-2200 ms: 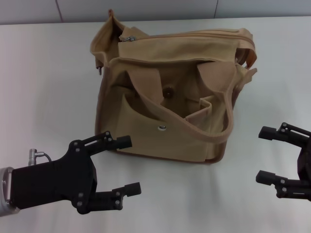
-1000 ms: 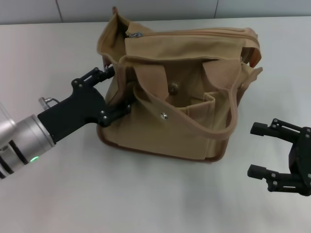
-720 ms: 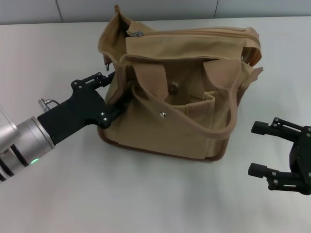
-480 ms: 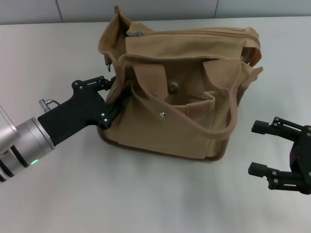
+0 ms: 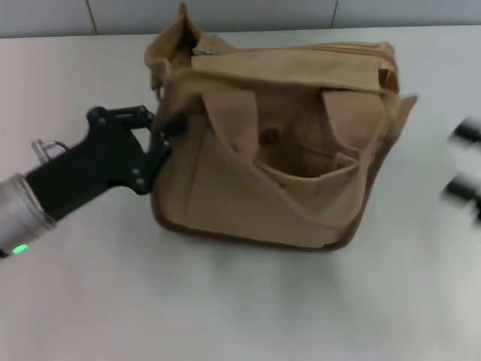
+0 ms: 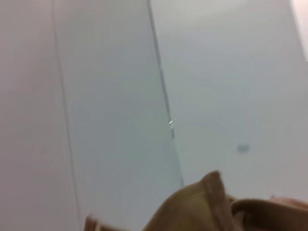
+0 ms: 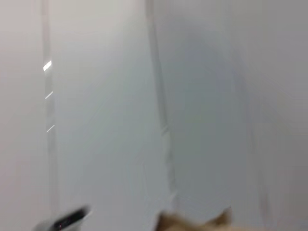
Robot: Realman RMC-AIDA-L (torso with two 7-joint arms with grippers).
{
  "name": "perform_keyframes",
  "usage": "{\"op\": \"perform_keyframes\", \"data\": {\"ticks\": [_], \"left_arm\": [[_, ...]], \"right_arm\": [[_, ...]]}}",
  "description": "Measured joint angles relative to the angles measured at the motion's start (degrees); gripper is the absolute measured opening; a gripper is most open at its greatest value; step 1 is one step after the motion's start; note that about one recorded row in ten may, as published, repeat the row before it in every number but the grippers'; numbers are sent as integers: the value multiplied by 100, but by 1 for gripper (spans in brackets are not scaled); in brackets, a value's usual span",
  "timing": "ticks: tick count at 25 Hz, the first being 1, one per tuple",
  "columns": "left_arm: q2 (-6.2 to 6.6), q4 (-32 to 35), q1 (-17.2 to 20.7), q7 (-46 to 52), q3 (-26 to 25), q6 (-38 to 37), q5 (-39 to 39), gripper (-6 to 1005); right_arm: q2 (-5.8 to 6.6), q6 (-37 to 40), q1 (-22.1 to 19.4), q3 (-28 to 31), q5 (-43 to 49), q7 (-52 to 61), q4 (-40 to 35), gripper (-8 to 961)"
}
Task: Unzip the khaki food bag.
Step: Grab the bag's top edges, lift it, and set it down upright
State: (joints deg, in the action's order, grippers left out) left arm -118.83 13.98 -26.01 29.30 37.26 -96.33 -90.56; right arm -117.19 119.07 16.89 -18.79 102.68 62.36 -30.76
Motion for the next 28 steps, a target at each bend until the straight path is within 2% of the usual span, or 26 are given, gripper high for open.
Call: {"op": "perform_keyframes", "data": {"ticks": [3, 7, 8, 12, 13, 14, 15, 16, 18, 20, 28], "left_arm": [[-14, 610, 14, 433, 14, -323, -5, 111], [-20, 984, -59, 666, 95, -467, -5, 94], [-29, 1288, -107, 799, 248, -618, 5, 90], [-33, 1784, -169, 1083, 584, -813, 204, 90], [-34, 2182, -171, 1327, 1025, -801, 493, 91], [-34, 2182, -171, 1327, 1025, -801, 493, 91], [-35, 2460, -140, 1417, 1453, -669, 775, 91], [-35, 2460, -140, 1417, 1453, -669, 775, 91], [-34, 2875, -64, 1508, 2080, -369, 1158, 91], [-31, 3166, -42, 1679, 2337, -152, 1259, 91], [-20, 4069, 0, 2229, 2608, 153, 1300, 91]], "right_arm": [[41, -70, 26, 282, -507, 365, -23, 843], [66, -177, 160, 385, -686, 660, -156, 843], [41, -290, 278, 374, -707, 895, -336, 843], [-51, -554, 439, 335, -714, 1078, -649, 843], [-102, -699, 550, 290, -711, 1121, -788, 843], [-102, -699, 550, 290, -711, 1121, -788, 843], [-115, -763, 613, 238, -702, 1166, -824, 843], [-121, -812, 666, 159, -697, 1221, -842, 843], [-122, -970, 826, -201, -691, 1448, -984, 843], [-130, -1081, 900, -430, -689, 1568, -1167, 843], [-189, -1459, 1090, -930, -792, 1946, -1765, 843]]}}
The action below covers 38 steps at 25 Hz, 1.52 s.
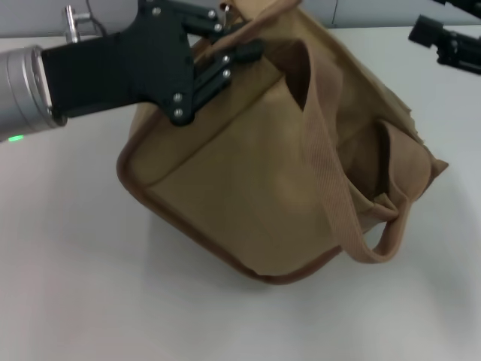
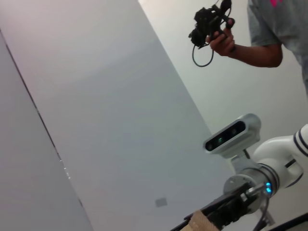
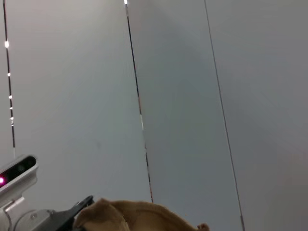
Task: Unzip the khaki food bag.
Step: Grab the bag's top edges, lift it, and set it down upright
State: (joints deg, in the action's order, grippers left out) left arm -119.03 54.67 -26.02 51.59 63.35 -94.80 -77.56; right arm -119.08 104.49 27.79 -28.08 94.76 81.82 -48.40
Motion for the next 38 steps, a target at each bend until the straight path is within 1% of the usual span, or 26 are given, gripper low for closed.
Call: {"op": "perform_keyframes", "data": {"ticks": [4, 5, 6, 9, 10, 11, 13, 14, 15, 16, 17, 18, 19, 20, 21, 22, 24, 25, 26, 28, 30, 33, 35, 36, 37, 38], "left_arm": [[9, 133, 3, 68, 65, 32, 1, 91], [12, 152, 1, 83, 105, 62, 1, 91], [12, 152, 1, 83, 105, 62, 1, 91], [18, 164, 6, 67, 190, 125, 1, 91], [20, 168, 8, 61, 217, 134, 1, 91], [20, 170, 10, 56, 245, 139, 1, 91], [23, 173, 11, 47, 299, 147, 1, 91], [26, 174, 11, 42, 320, 149, 1, 91], [29, 176, 11, 37, 343, 152, 1, 91], [29, 176, 11, 37, 343, 152, 1, 91], [28, 177, 11, 36, 350, 155, 1, 91], [28, 177, 11, 36, 350, 155, 1, 91], [29, 177, 11, 35, 350, 156, 1, 92], [29, 179, 18, 31, 350, 160, 1, 92], [29, 179, 18, 31, 350, 160, 1, 92], [29, 179, 29, 24, 350, 162, 1, 92], [30, 178, 46, 9, 351, 165, 1, 92], [30, 177, 70, -21, 352, 165, 0, 92], [30, 177, 70, -21, 352, 165, 0, 92], [29, 178, 87, -30, 352, 166, -1, 92], [28, 179, 94, -32, 349, 163, -1, 92], [25, 180, 97, -32, 323, 154, -1, 92], [20, 182, 97, -33, 311, 152, -1, 92], [20, 182, 97, -33, 311, 152, -1, 92], [17, 182, 97, -34, 311, 152, 0, 92], [16, 183, 95, -34, 311, 154, 1, 92]], "right_arm": [[-11, -261, 135, -24, -267, 176, 35, 843], [-18, -411, 203, -37, -540, 148, 206, 843], [-18, -411, 203, -37, -540, 148, 206, 843], [-21, -571, 356, -54, -881, -9, 634, 842], [-21, -633, 463, -144, -916, -117, 856, 842], [-21, -633, 463, -144, -916, -117, 856, 842], [-34, -740, 565, -489, -944, -385, 1094, 842], [-34, -740, 565, -489, -944, -385, 1094, 842], [-43, -882, 630, -784, -951, -511, 1173, 842], [-43, -882, 630, -784, -951, -511, 1173, 842], [-45, -1097, 698, -1216, -947, -559, 1201, 842], [-44, -1187, 726, -1424, -938, -567, 1201, 842], [-44, -1187, 726, -1424, -938, -567, 1201, 842], [-33, -1356, 737, -1944, -869, -549, 1110, 842], [-33, -1356, 737, -1944, -869, -549, 1110, 842], [-27, -1442, 714, -2191, -802, -502, 1007, 842], [-23, -1582, 637, -2486, -603, -352, 798, 842], [-22, -1694, 556, -2641, -285, -132, 590, 842], [-22, -1694, 556, -2641, -285, -132, 590, 842], [-21, -1739, 484, -2690, 51, 104, 410, 842], [-18, -1685, 285, -2682, 361, 302, 144, 842], [-13, -1544, 111, -2644, 392, 347, -7, 842], [9, -1160, -120, -2425, 390, 346, -99, 842], [12, -1023, -191, -2273, 384, 333, -108, 842], [12, -1023, -191, -2273, 384, 333, -108, 842], [15, -885, -260, -2086, 361, 317, -109, 842]]}}
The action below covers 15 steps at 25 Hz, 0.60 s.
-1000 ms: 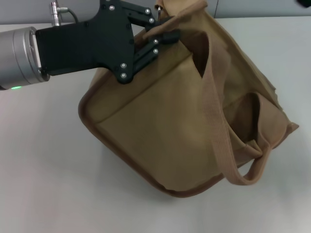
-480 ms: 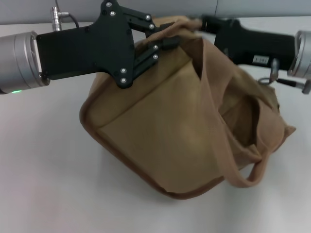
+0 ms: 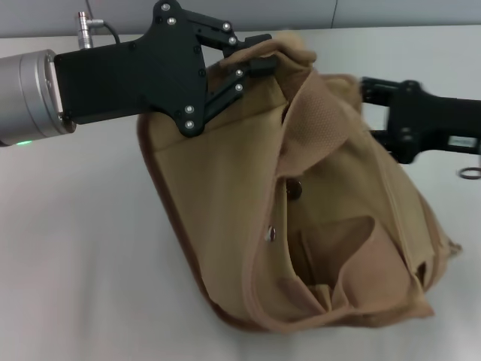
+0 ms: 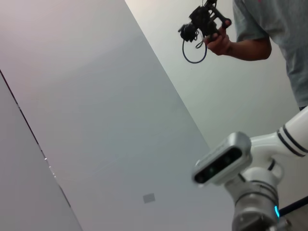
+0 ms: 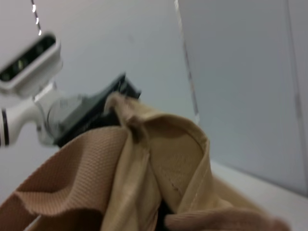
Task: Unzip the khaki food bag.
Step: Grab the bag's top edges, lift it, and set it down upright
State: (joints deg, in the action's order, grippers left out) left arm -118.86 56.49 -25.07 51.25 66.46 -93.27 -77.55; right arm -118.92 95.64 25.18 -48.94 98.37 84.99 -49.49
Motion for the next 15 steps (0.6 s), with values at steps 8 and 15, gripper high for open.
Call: {"op": "perform_keyframes", "data": {"ticks": [8, 15], "left_arm": [[-6, -32, -33, -53, 29, 96, 28, 92], [-13, -47, -42, -95, 53, 97, 31, 92]], "right_arm": [[126, 1014, -232, 1540, -1088, -21, 848, 842], [179, 1250, -350, 1718, -1185, -146, 1044, 842]]}}
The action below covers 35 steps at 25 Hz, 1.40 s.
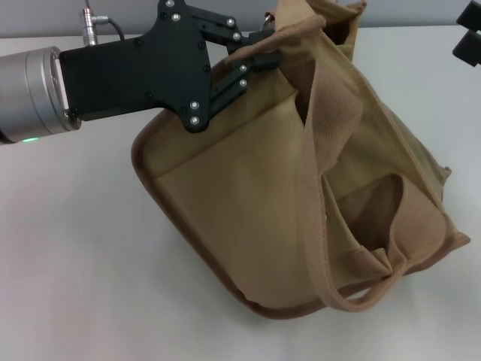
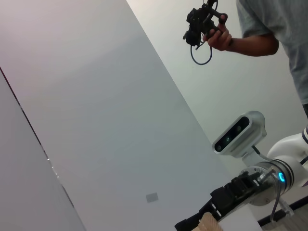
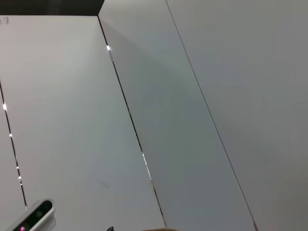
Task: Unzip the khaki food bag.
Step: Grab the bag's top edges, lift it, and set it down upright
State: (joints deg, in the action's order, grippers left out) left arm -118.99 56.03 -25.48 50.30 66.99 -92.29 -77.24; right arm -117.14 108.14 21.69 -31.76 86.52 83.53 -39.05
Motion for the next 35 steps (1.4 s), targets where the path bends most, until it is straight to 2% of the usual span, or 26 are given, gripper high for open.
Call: {"op": "perform_keyframes", "data": {"ticks": [6, 8, 9, 10, 11, 12, 13, 14, 17, 21, 25, 27, 35], "left_arm": [[6, -4, -1, -47, 6, -20, 0, 92], [7, -4, -3, -49, 7, -23, 0, 92], [8, -4, -10, -51, 7, -20, 0, 92], [8, -5, -15, -52, 7, -16, 0, 92], [9, -4, -23, -54, 7, -12, 0, 92], [14, -3, -40, -55, 8, -9, 0, 92], [14, -3, -40, -55, 8, -9, 0, 92], [16, -2, -44, -56, 8, -8, 0, 92], [18, -3, -50, -56, 7, -5, 0, 92], [11, -16, -49, -56, 8, -5, 0, 92], [8, -22, -41, -56, 14, -16, 0, 93], [8, -22, -41, -56, 15, -23, 0, 93], [8, -22, -53, -50, 16, -10, 0, 93]], "right_arm": [[-14, -257, 109, -64, 169, -52, -116, 842], [6, -306, 188, -125, 465, -86, -357, 842], [-12, -305, 234, -266, 889, -276, -848, 842], [-12, -305, 234, -266, 889, -276, -848, 842], [-66, -310, 235, -354, 1185, -423, -1264, 842], [-194, -336, 175, -467, 1536, -691, -2021, 843], [-194, -336, 175, -467, 1536, -691, -2021, 843], [-238, -352, 132, -527, 1619, -798, -2325, 843], [-254, -386, 38, -759, 1473, -980, -2806, 843], [-259, -418, 5, -793, 975, -1479, -2806, 842], [-252, -472, -36, -918, 493, -2156, -2496, 842], [-247, -595, -61, -1107, 508, -2534, -2397, 842], [-254, -818, -126, -1186, 607, -3084, -2372, 842]]}}
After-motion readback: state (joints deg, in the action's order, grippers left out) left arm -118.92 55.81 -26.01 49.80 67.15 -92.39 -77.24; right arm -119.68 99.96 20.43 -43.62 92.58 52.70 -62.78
